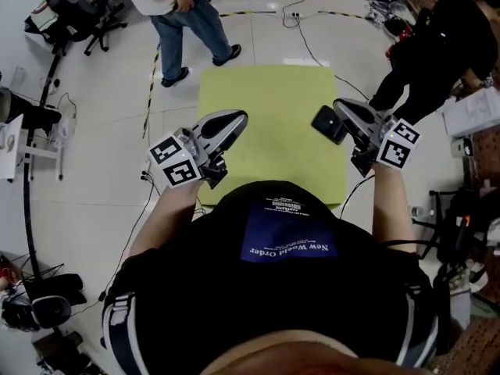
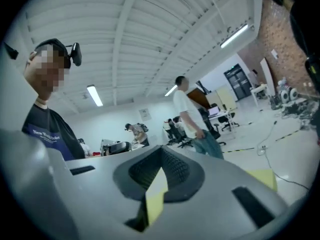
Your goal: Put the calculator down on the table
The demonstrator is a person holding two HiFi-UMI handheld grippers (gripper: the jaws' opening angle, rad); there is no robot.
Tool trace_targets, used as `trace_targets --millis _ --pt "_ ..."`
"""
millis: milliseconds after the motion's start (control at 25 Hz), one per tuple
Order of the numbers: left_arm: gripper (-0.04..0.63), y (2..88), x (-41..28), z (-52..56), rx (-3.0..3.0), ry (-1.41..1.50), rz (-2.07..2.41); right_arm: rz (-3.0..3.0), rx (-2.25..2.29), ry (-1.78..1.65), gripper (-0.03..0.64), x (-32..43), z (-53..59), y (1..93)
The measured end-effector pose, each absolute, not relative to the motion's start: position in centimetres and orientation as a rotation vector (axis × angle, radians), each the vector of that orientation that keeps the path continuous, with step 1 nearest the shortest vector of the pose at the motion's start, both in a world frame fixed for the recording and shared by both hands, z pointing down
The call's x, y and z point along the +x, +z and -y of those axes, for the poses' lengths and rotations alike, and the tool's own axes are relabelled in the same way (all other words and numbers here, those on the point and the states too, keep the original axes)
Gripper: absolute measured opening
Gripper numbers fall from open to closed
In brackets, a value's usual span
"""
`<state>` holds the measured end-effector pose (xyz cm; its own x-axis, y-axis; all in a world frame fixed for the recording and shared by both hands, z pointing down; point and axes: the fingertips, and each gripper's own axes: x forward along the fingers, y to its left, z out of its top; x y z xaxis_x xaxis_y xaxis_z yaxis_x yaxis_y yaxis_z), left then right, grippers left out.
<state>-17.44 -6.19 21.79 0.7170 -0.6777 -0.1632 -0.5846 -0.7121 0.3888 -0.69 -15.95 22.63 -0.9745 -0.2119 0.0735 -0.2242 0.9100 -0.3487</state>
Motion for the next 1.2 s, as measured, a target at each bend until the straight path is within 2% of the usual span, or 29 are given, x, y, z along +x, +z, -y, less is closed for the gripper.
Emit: trace_targets --millis 440,1200 --pt "0.006 20.8 -23.3 -1.2 2.581 -0.509 1.222 3.077 0.232 0.408 -0.012 -7.1 10.5 21.1" --pt "0.006 21.6 -23.1 -0.9 2.585 -0.540 1.162 3.009 0.158 0.329 -0.014 -9.0 8.9 22.9"
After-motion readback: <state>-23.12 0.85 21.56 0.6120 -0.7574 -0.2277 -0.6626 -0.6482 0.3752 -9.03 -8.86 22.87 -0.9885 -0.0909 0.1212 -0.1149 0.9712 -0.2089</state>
